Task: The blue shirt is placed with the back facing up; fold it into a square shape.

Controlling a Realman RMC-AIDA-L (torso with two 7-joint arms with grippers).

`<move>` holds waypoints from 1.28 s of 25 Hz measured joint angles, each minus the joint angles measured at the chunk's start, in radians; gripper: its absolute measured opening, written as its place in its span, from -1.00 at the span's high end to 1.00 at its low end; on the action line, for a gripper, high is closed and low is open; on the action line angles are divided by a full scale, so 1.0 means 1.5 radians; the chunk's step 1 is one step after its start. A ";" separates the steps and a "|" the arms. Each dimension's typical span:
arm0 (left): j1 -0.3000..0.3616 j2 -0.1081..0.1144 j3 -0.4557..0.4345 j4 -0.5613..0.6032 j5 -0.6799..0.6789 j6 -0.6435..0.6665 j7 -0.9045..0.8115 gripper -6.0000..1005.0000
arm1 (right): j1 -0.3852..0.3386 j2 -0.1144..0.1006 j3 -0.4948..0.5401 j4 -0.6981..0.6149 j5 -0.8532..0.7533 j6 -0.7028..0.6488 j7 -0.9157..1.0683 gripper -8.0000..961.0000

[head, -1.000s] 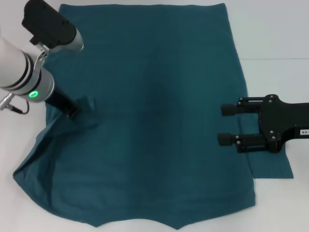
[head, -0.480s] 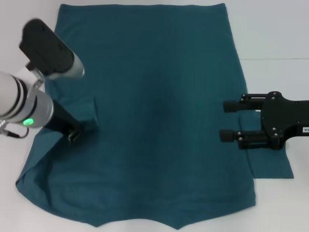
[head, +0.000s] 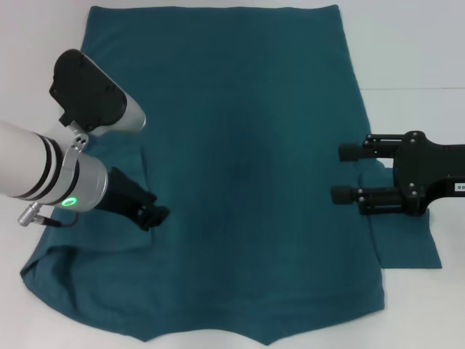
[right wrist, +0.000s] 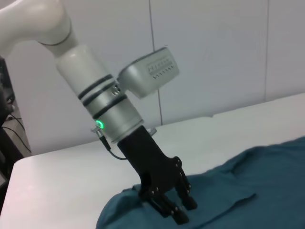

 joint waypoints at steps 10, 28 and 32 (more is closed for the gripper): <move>0.036 0.004 -0.231 -0.034 -0.277 0.069 0.200 -0.03 | 0.020 -0.003 -0.056 -0.220 -0.217 0.001 0.200 -0.64; 0.078 0.040 -0.485 -0.185 -0.446 0.234 0.364 -0.90 | 0.077 0.007 -0.302 -0.175 -0.555 0.166 0.423 -0.62; 0.078 0.040 -0.486 -0.199 -0.445 0.233 0.366 -0.89 | 0.078 0.005 -0.337 -0.106 -0.567 0.235 0.451 -0.62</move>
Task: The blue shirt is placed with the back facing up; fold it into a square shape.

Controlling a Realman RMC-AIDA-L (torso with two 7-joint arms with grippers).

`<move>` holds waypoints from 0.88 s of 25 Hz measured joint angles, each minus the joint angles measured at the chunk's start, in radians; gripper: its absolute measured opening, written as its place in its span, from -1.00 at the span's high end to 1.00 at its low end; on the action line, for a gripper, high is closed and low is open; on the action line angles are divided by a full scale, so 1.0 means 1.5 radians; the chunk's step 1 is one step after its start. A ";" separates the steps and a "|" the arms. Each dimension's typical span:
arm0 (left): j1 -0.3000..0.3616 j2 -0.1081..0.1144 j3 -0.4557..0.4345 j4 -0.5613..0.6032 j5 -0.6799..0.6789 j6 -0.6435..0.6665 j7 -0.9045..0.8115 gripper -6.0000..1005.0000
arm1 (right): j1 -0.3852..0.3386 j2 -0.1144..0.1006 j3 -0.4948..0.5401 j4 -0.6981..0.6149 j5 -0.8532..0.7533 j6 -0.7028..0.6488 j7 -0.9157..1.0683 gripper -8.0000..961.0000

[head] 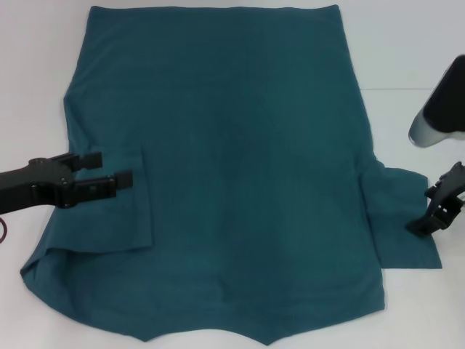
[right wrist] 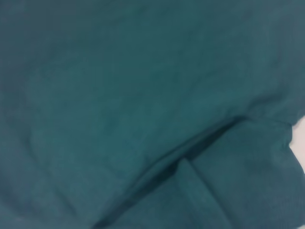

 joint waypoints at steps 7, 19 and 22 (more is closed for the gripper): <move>0.000 -0.002 0.001 -0.018 0.000 -0.005 0.006 -0.89 | 0.007 0.000 -0.003 0.081 -0.013 0.083 0.017 -0.62; -0.005 -0.003 0.000 -0.020 0.000 -0.007 0.007 -0.89 | 0.008 0.001 0.004 0.110 -0.001 0.115 0.016 -0.12; -0.005 -0.003 -0.001 -0.020 0.000 -0.007 0.007 -0.89 | 0.007 0.000 0.001 0.113 0.014 0.115 0.010 0.03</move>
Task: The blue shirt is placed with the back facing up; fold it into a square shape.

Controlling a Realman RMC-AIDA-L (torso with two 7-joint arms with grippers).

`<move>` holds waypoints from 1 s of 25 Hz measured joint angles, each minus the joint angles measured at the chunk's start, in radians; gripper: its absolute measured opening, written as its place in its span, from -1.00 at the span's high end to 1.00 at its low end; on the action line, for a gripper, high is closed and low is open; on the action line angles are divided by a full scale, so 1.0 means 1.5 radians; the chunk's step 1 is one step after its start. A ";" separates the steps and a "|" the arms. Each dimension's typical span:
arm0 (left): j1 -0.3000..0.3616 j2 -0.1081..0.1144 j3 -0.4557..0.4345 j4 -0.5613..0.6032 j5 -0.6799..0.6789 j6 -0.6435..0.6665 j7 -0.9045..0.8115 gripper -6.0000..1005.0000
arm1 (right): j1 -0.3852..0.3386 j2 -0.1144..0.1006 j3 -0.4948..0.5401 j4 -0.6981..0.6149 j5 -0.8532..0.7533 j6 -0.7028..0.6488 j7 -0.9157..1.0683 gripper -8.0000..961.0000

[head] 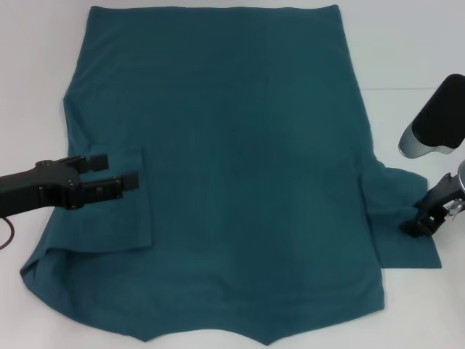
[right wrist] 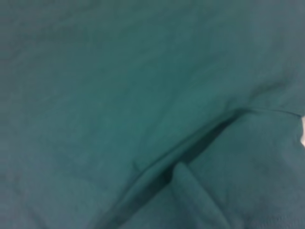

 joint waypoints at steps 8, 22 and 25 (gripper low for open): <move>0.004 0.000 -0.001 0.001 -0.003 0.000 -0.005 -0.89 | 0.002 -0.003 0.036 0.005 0.002 -0.001 -0.007 0.34; 0.001 0.000 -0.001 0.003 -0.005 0.001 -0.013 -0.89 | -0.015 -0.002 0.065 -0.109 0.002 -0.088 -0.022 0.91; 0.003 0.000 -0.001 0.005 -0.006 0.005 -0.016 -0.89 | -0.012 0.000 0.071 -0.161 0.001 -0.117 -0.020 0.90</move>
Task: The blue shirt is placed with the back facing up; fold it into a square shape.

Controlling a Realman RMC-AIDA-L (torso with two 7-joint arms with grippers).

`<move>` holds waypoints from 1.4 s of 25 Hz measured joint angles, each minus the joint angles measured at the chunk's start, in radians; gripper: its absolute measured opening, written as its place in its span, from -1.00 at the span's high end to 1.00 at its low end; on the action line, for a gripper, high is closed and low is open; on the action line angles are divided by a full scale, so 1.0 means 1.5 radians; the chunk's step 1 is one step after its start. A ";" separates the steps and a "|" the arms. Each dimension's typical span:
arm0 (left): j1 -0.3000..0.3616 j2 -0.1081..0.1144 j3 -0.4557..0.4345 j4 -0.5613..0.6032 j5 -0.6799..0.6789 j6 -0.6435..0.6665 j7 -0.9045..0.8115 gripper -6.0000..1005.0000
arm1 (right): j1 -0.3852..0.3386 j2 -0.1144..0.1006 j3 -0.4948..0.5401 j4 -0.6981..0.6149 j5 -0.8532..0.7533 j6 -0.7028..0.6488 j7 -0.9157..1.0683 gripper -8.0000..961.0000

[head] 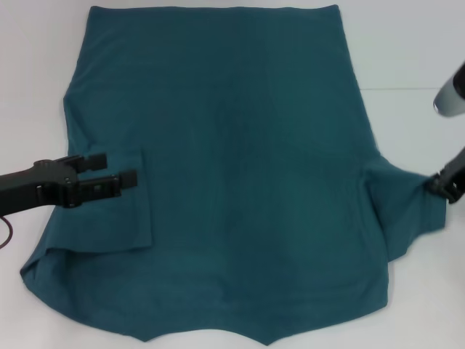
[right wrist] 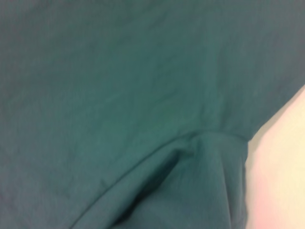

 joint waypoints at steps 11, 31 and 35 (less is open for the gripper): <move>0.010 0.005 -0.005 0.003 -0.001 0.005 -0.010 -0.89 | 0.058 0.005 -0.052 -0.034 0.087 -0.017 0.033 0.82; 0.025 0.006 -0.011 -0.001 0.000 0.012 -0.002 -0.89 | 0.116 0.001 -0.154 0.123 0.153 0.169 0.150 0.40; 0.023 0.007 -0.011 0.001 0.000 0.013 -0.002 -0.89 | 0.116 0.001 -0.154 0.111 0.101 0.145 0.166 0.07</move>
